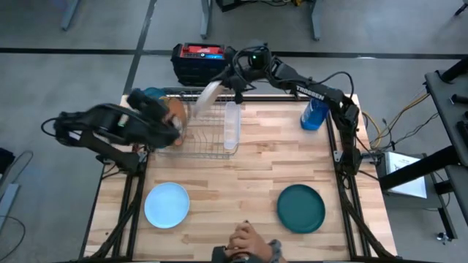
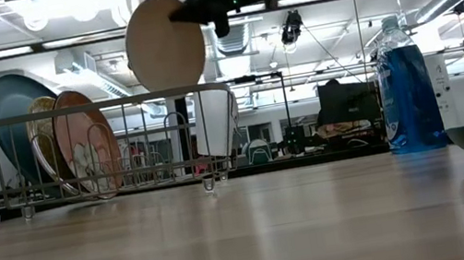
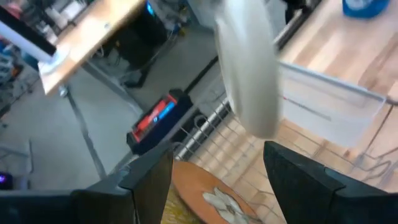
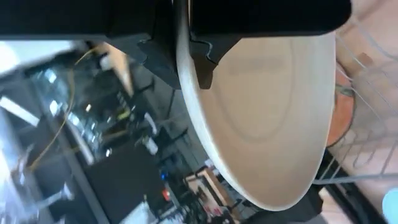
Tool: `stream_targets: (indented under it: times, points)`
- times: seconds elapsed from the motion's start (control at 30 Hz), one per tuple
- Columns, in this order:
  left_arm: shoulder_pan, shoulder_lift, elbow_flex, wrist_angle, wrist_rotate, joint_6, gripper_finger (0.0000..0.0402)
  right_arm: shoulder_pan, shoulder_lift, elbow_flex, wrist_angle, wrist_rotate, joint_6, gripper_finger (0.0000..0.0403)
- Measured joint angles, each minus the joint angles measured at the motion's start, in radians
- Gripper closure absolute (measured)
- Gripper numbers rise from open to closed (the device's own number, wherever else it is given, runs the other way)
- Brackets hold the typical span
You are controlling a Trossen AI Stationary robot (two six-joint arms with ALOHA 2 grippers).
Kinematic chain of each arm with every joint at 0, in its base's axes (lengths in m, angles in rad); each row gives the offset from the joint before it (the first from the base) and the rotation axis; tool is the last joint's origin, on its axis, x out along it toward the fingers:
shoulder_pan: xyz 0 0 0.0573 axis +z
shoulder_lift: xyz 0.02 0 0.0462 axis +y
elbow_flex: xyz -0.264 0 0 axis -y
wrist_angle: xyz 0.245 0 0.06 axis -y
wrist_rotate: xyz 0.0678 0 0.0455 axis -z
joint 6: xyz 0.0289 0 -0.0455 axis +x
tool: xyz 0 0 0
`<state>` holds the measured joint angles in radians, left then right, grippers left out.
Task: Sort dishes
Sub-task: Put the gray plate in the dish rack
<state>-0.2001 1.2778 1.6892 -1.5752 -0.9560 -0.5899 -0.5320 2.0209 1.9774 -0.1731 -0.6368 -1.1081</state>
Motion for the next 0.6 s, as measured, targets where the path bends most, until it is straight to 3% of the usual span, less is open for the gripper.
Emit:
stream_targets:
  times: [0.17, 0.4, 0.6]
  points:
    - [0.000, -0.100, 0.023, 0.002, -0.117, 0.055, 0.0165, 0.019, 0.006, -0.002, 0.033, -0.006, -0.162, 0.0402]
    - [0.001, -0.210, 0.035, 0.052, -0.145, 0.047, 0.0166, 0.070, 0.054, -0.003, 0.040, -0.031, -0.626, 0.0402]
    - [0.000, -0.258, 0.035, 0.062, -0.142, 0.052, 0.0166, 0.114, 0.122, -0.003, 0.136, -0.022, -0.692, 0.0402]
